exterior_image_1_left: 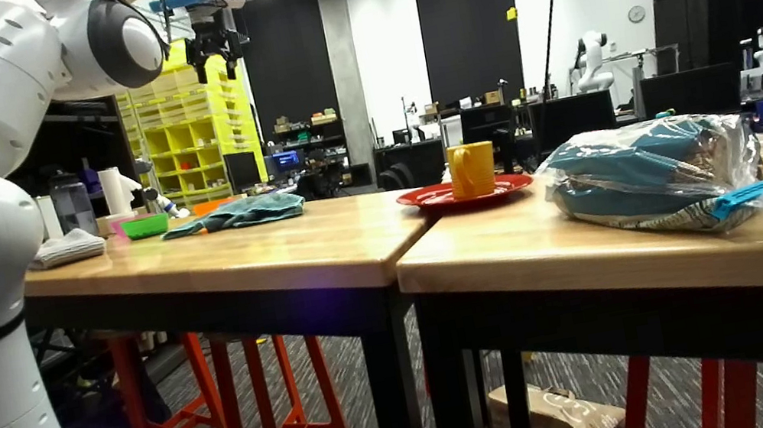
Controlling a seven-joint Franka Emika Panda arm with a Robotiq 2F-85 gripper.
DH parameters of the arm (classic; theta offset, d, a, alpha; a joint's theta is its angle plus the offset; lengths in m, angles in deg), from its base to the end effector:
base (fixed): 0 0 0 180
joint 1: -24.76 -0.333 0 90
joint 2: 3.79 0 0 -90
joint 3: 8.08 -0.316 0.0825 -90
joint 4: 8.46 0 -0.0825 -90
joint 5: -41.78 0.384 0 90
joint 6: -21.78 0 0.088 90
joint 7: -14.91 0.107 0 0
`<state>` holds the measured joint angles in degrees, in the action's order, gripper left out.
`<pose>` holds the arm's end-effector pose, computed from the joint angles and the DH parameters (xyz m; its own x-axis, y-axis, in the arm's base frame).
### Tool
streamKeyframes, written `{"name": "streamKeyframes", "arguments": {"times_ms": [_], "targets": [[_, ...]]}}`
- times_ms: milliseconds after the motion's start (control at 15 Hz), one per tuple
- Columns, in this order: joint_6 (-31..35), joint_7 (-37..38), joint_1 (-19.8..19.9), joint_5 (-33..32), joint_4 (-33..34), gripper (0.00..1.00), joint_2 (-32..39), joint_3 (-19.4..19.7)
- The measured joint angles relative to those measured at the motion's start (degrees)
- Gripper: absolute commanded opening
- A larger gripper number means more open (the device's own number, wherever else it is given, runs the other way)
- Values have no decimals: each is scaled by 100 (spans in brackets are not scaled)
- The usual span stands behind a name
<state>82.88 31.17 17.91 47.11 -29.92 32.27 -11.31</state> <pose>0.6177 0.1029 0.7156 0.9967 -0.0741 0.0326 -0.0694 -0.9897 -0.1254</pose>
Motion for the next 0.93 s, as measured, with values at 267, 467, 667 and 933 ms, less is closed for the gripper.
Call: {"name": "streamKeyframes", "arguments": {"times_ms": [267, 467, 667, 933], "targets": [[-144, -18, 23, 22, 4, 100, 35, -4], [-773, -96, -8, -139, 13, 100, -1, 35], [-1773, -304, -39, -376, 12, 100, -53, 94], [-2775, -645, -13, -321, 11, 100, -59, 82]]}}
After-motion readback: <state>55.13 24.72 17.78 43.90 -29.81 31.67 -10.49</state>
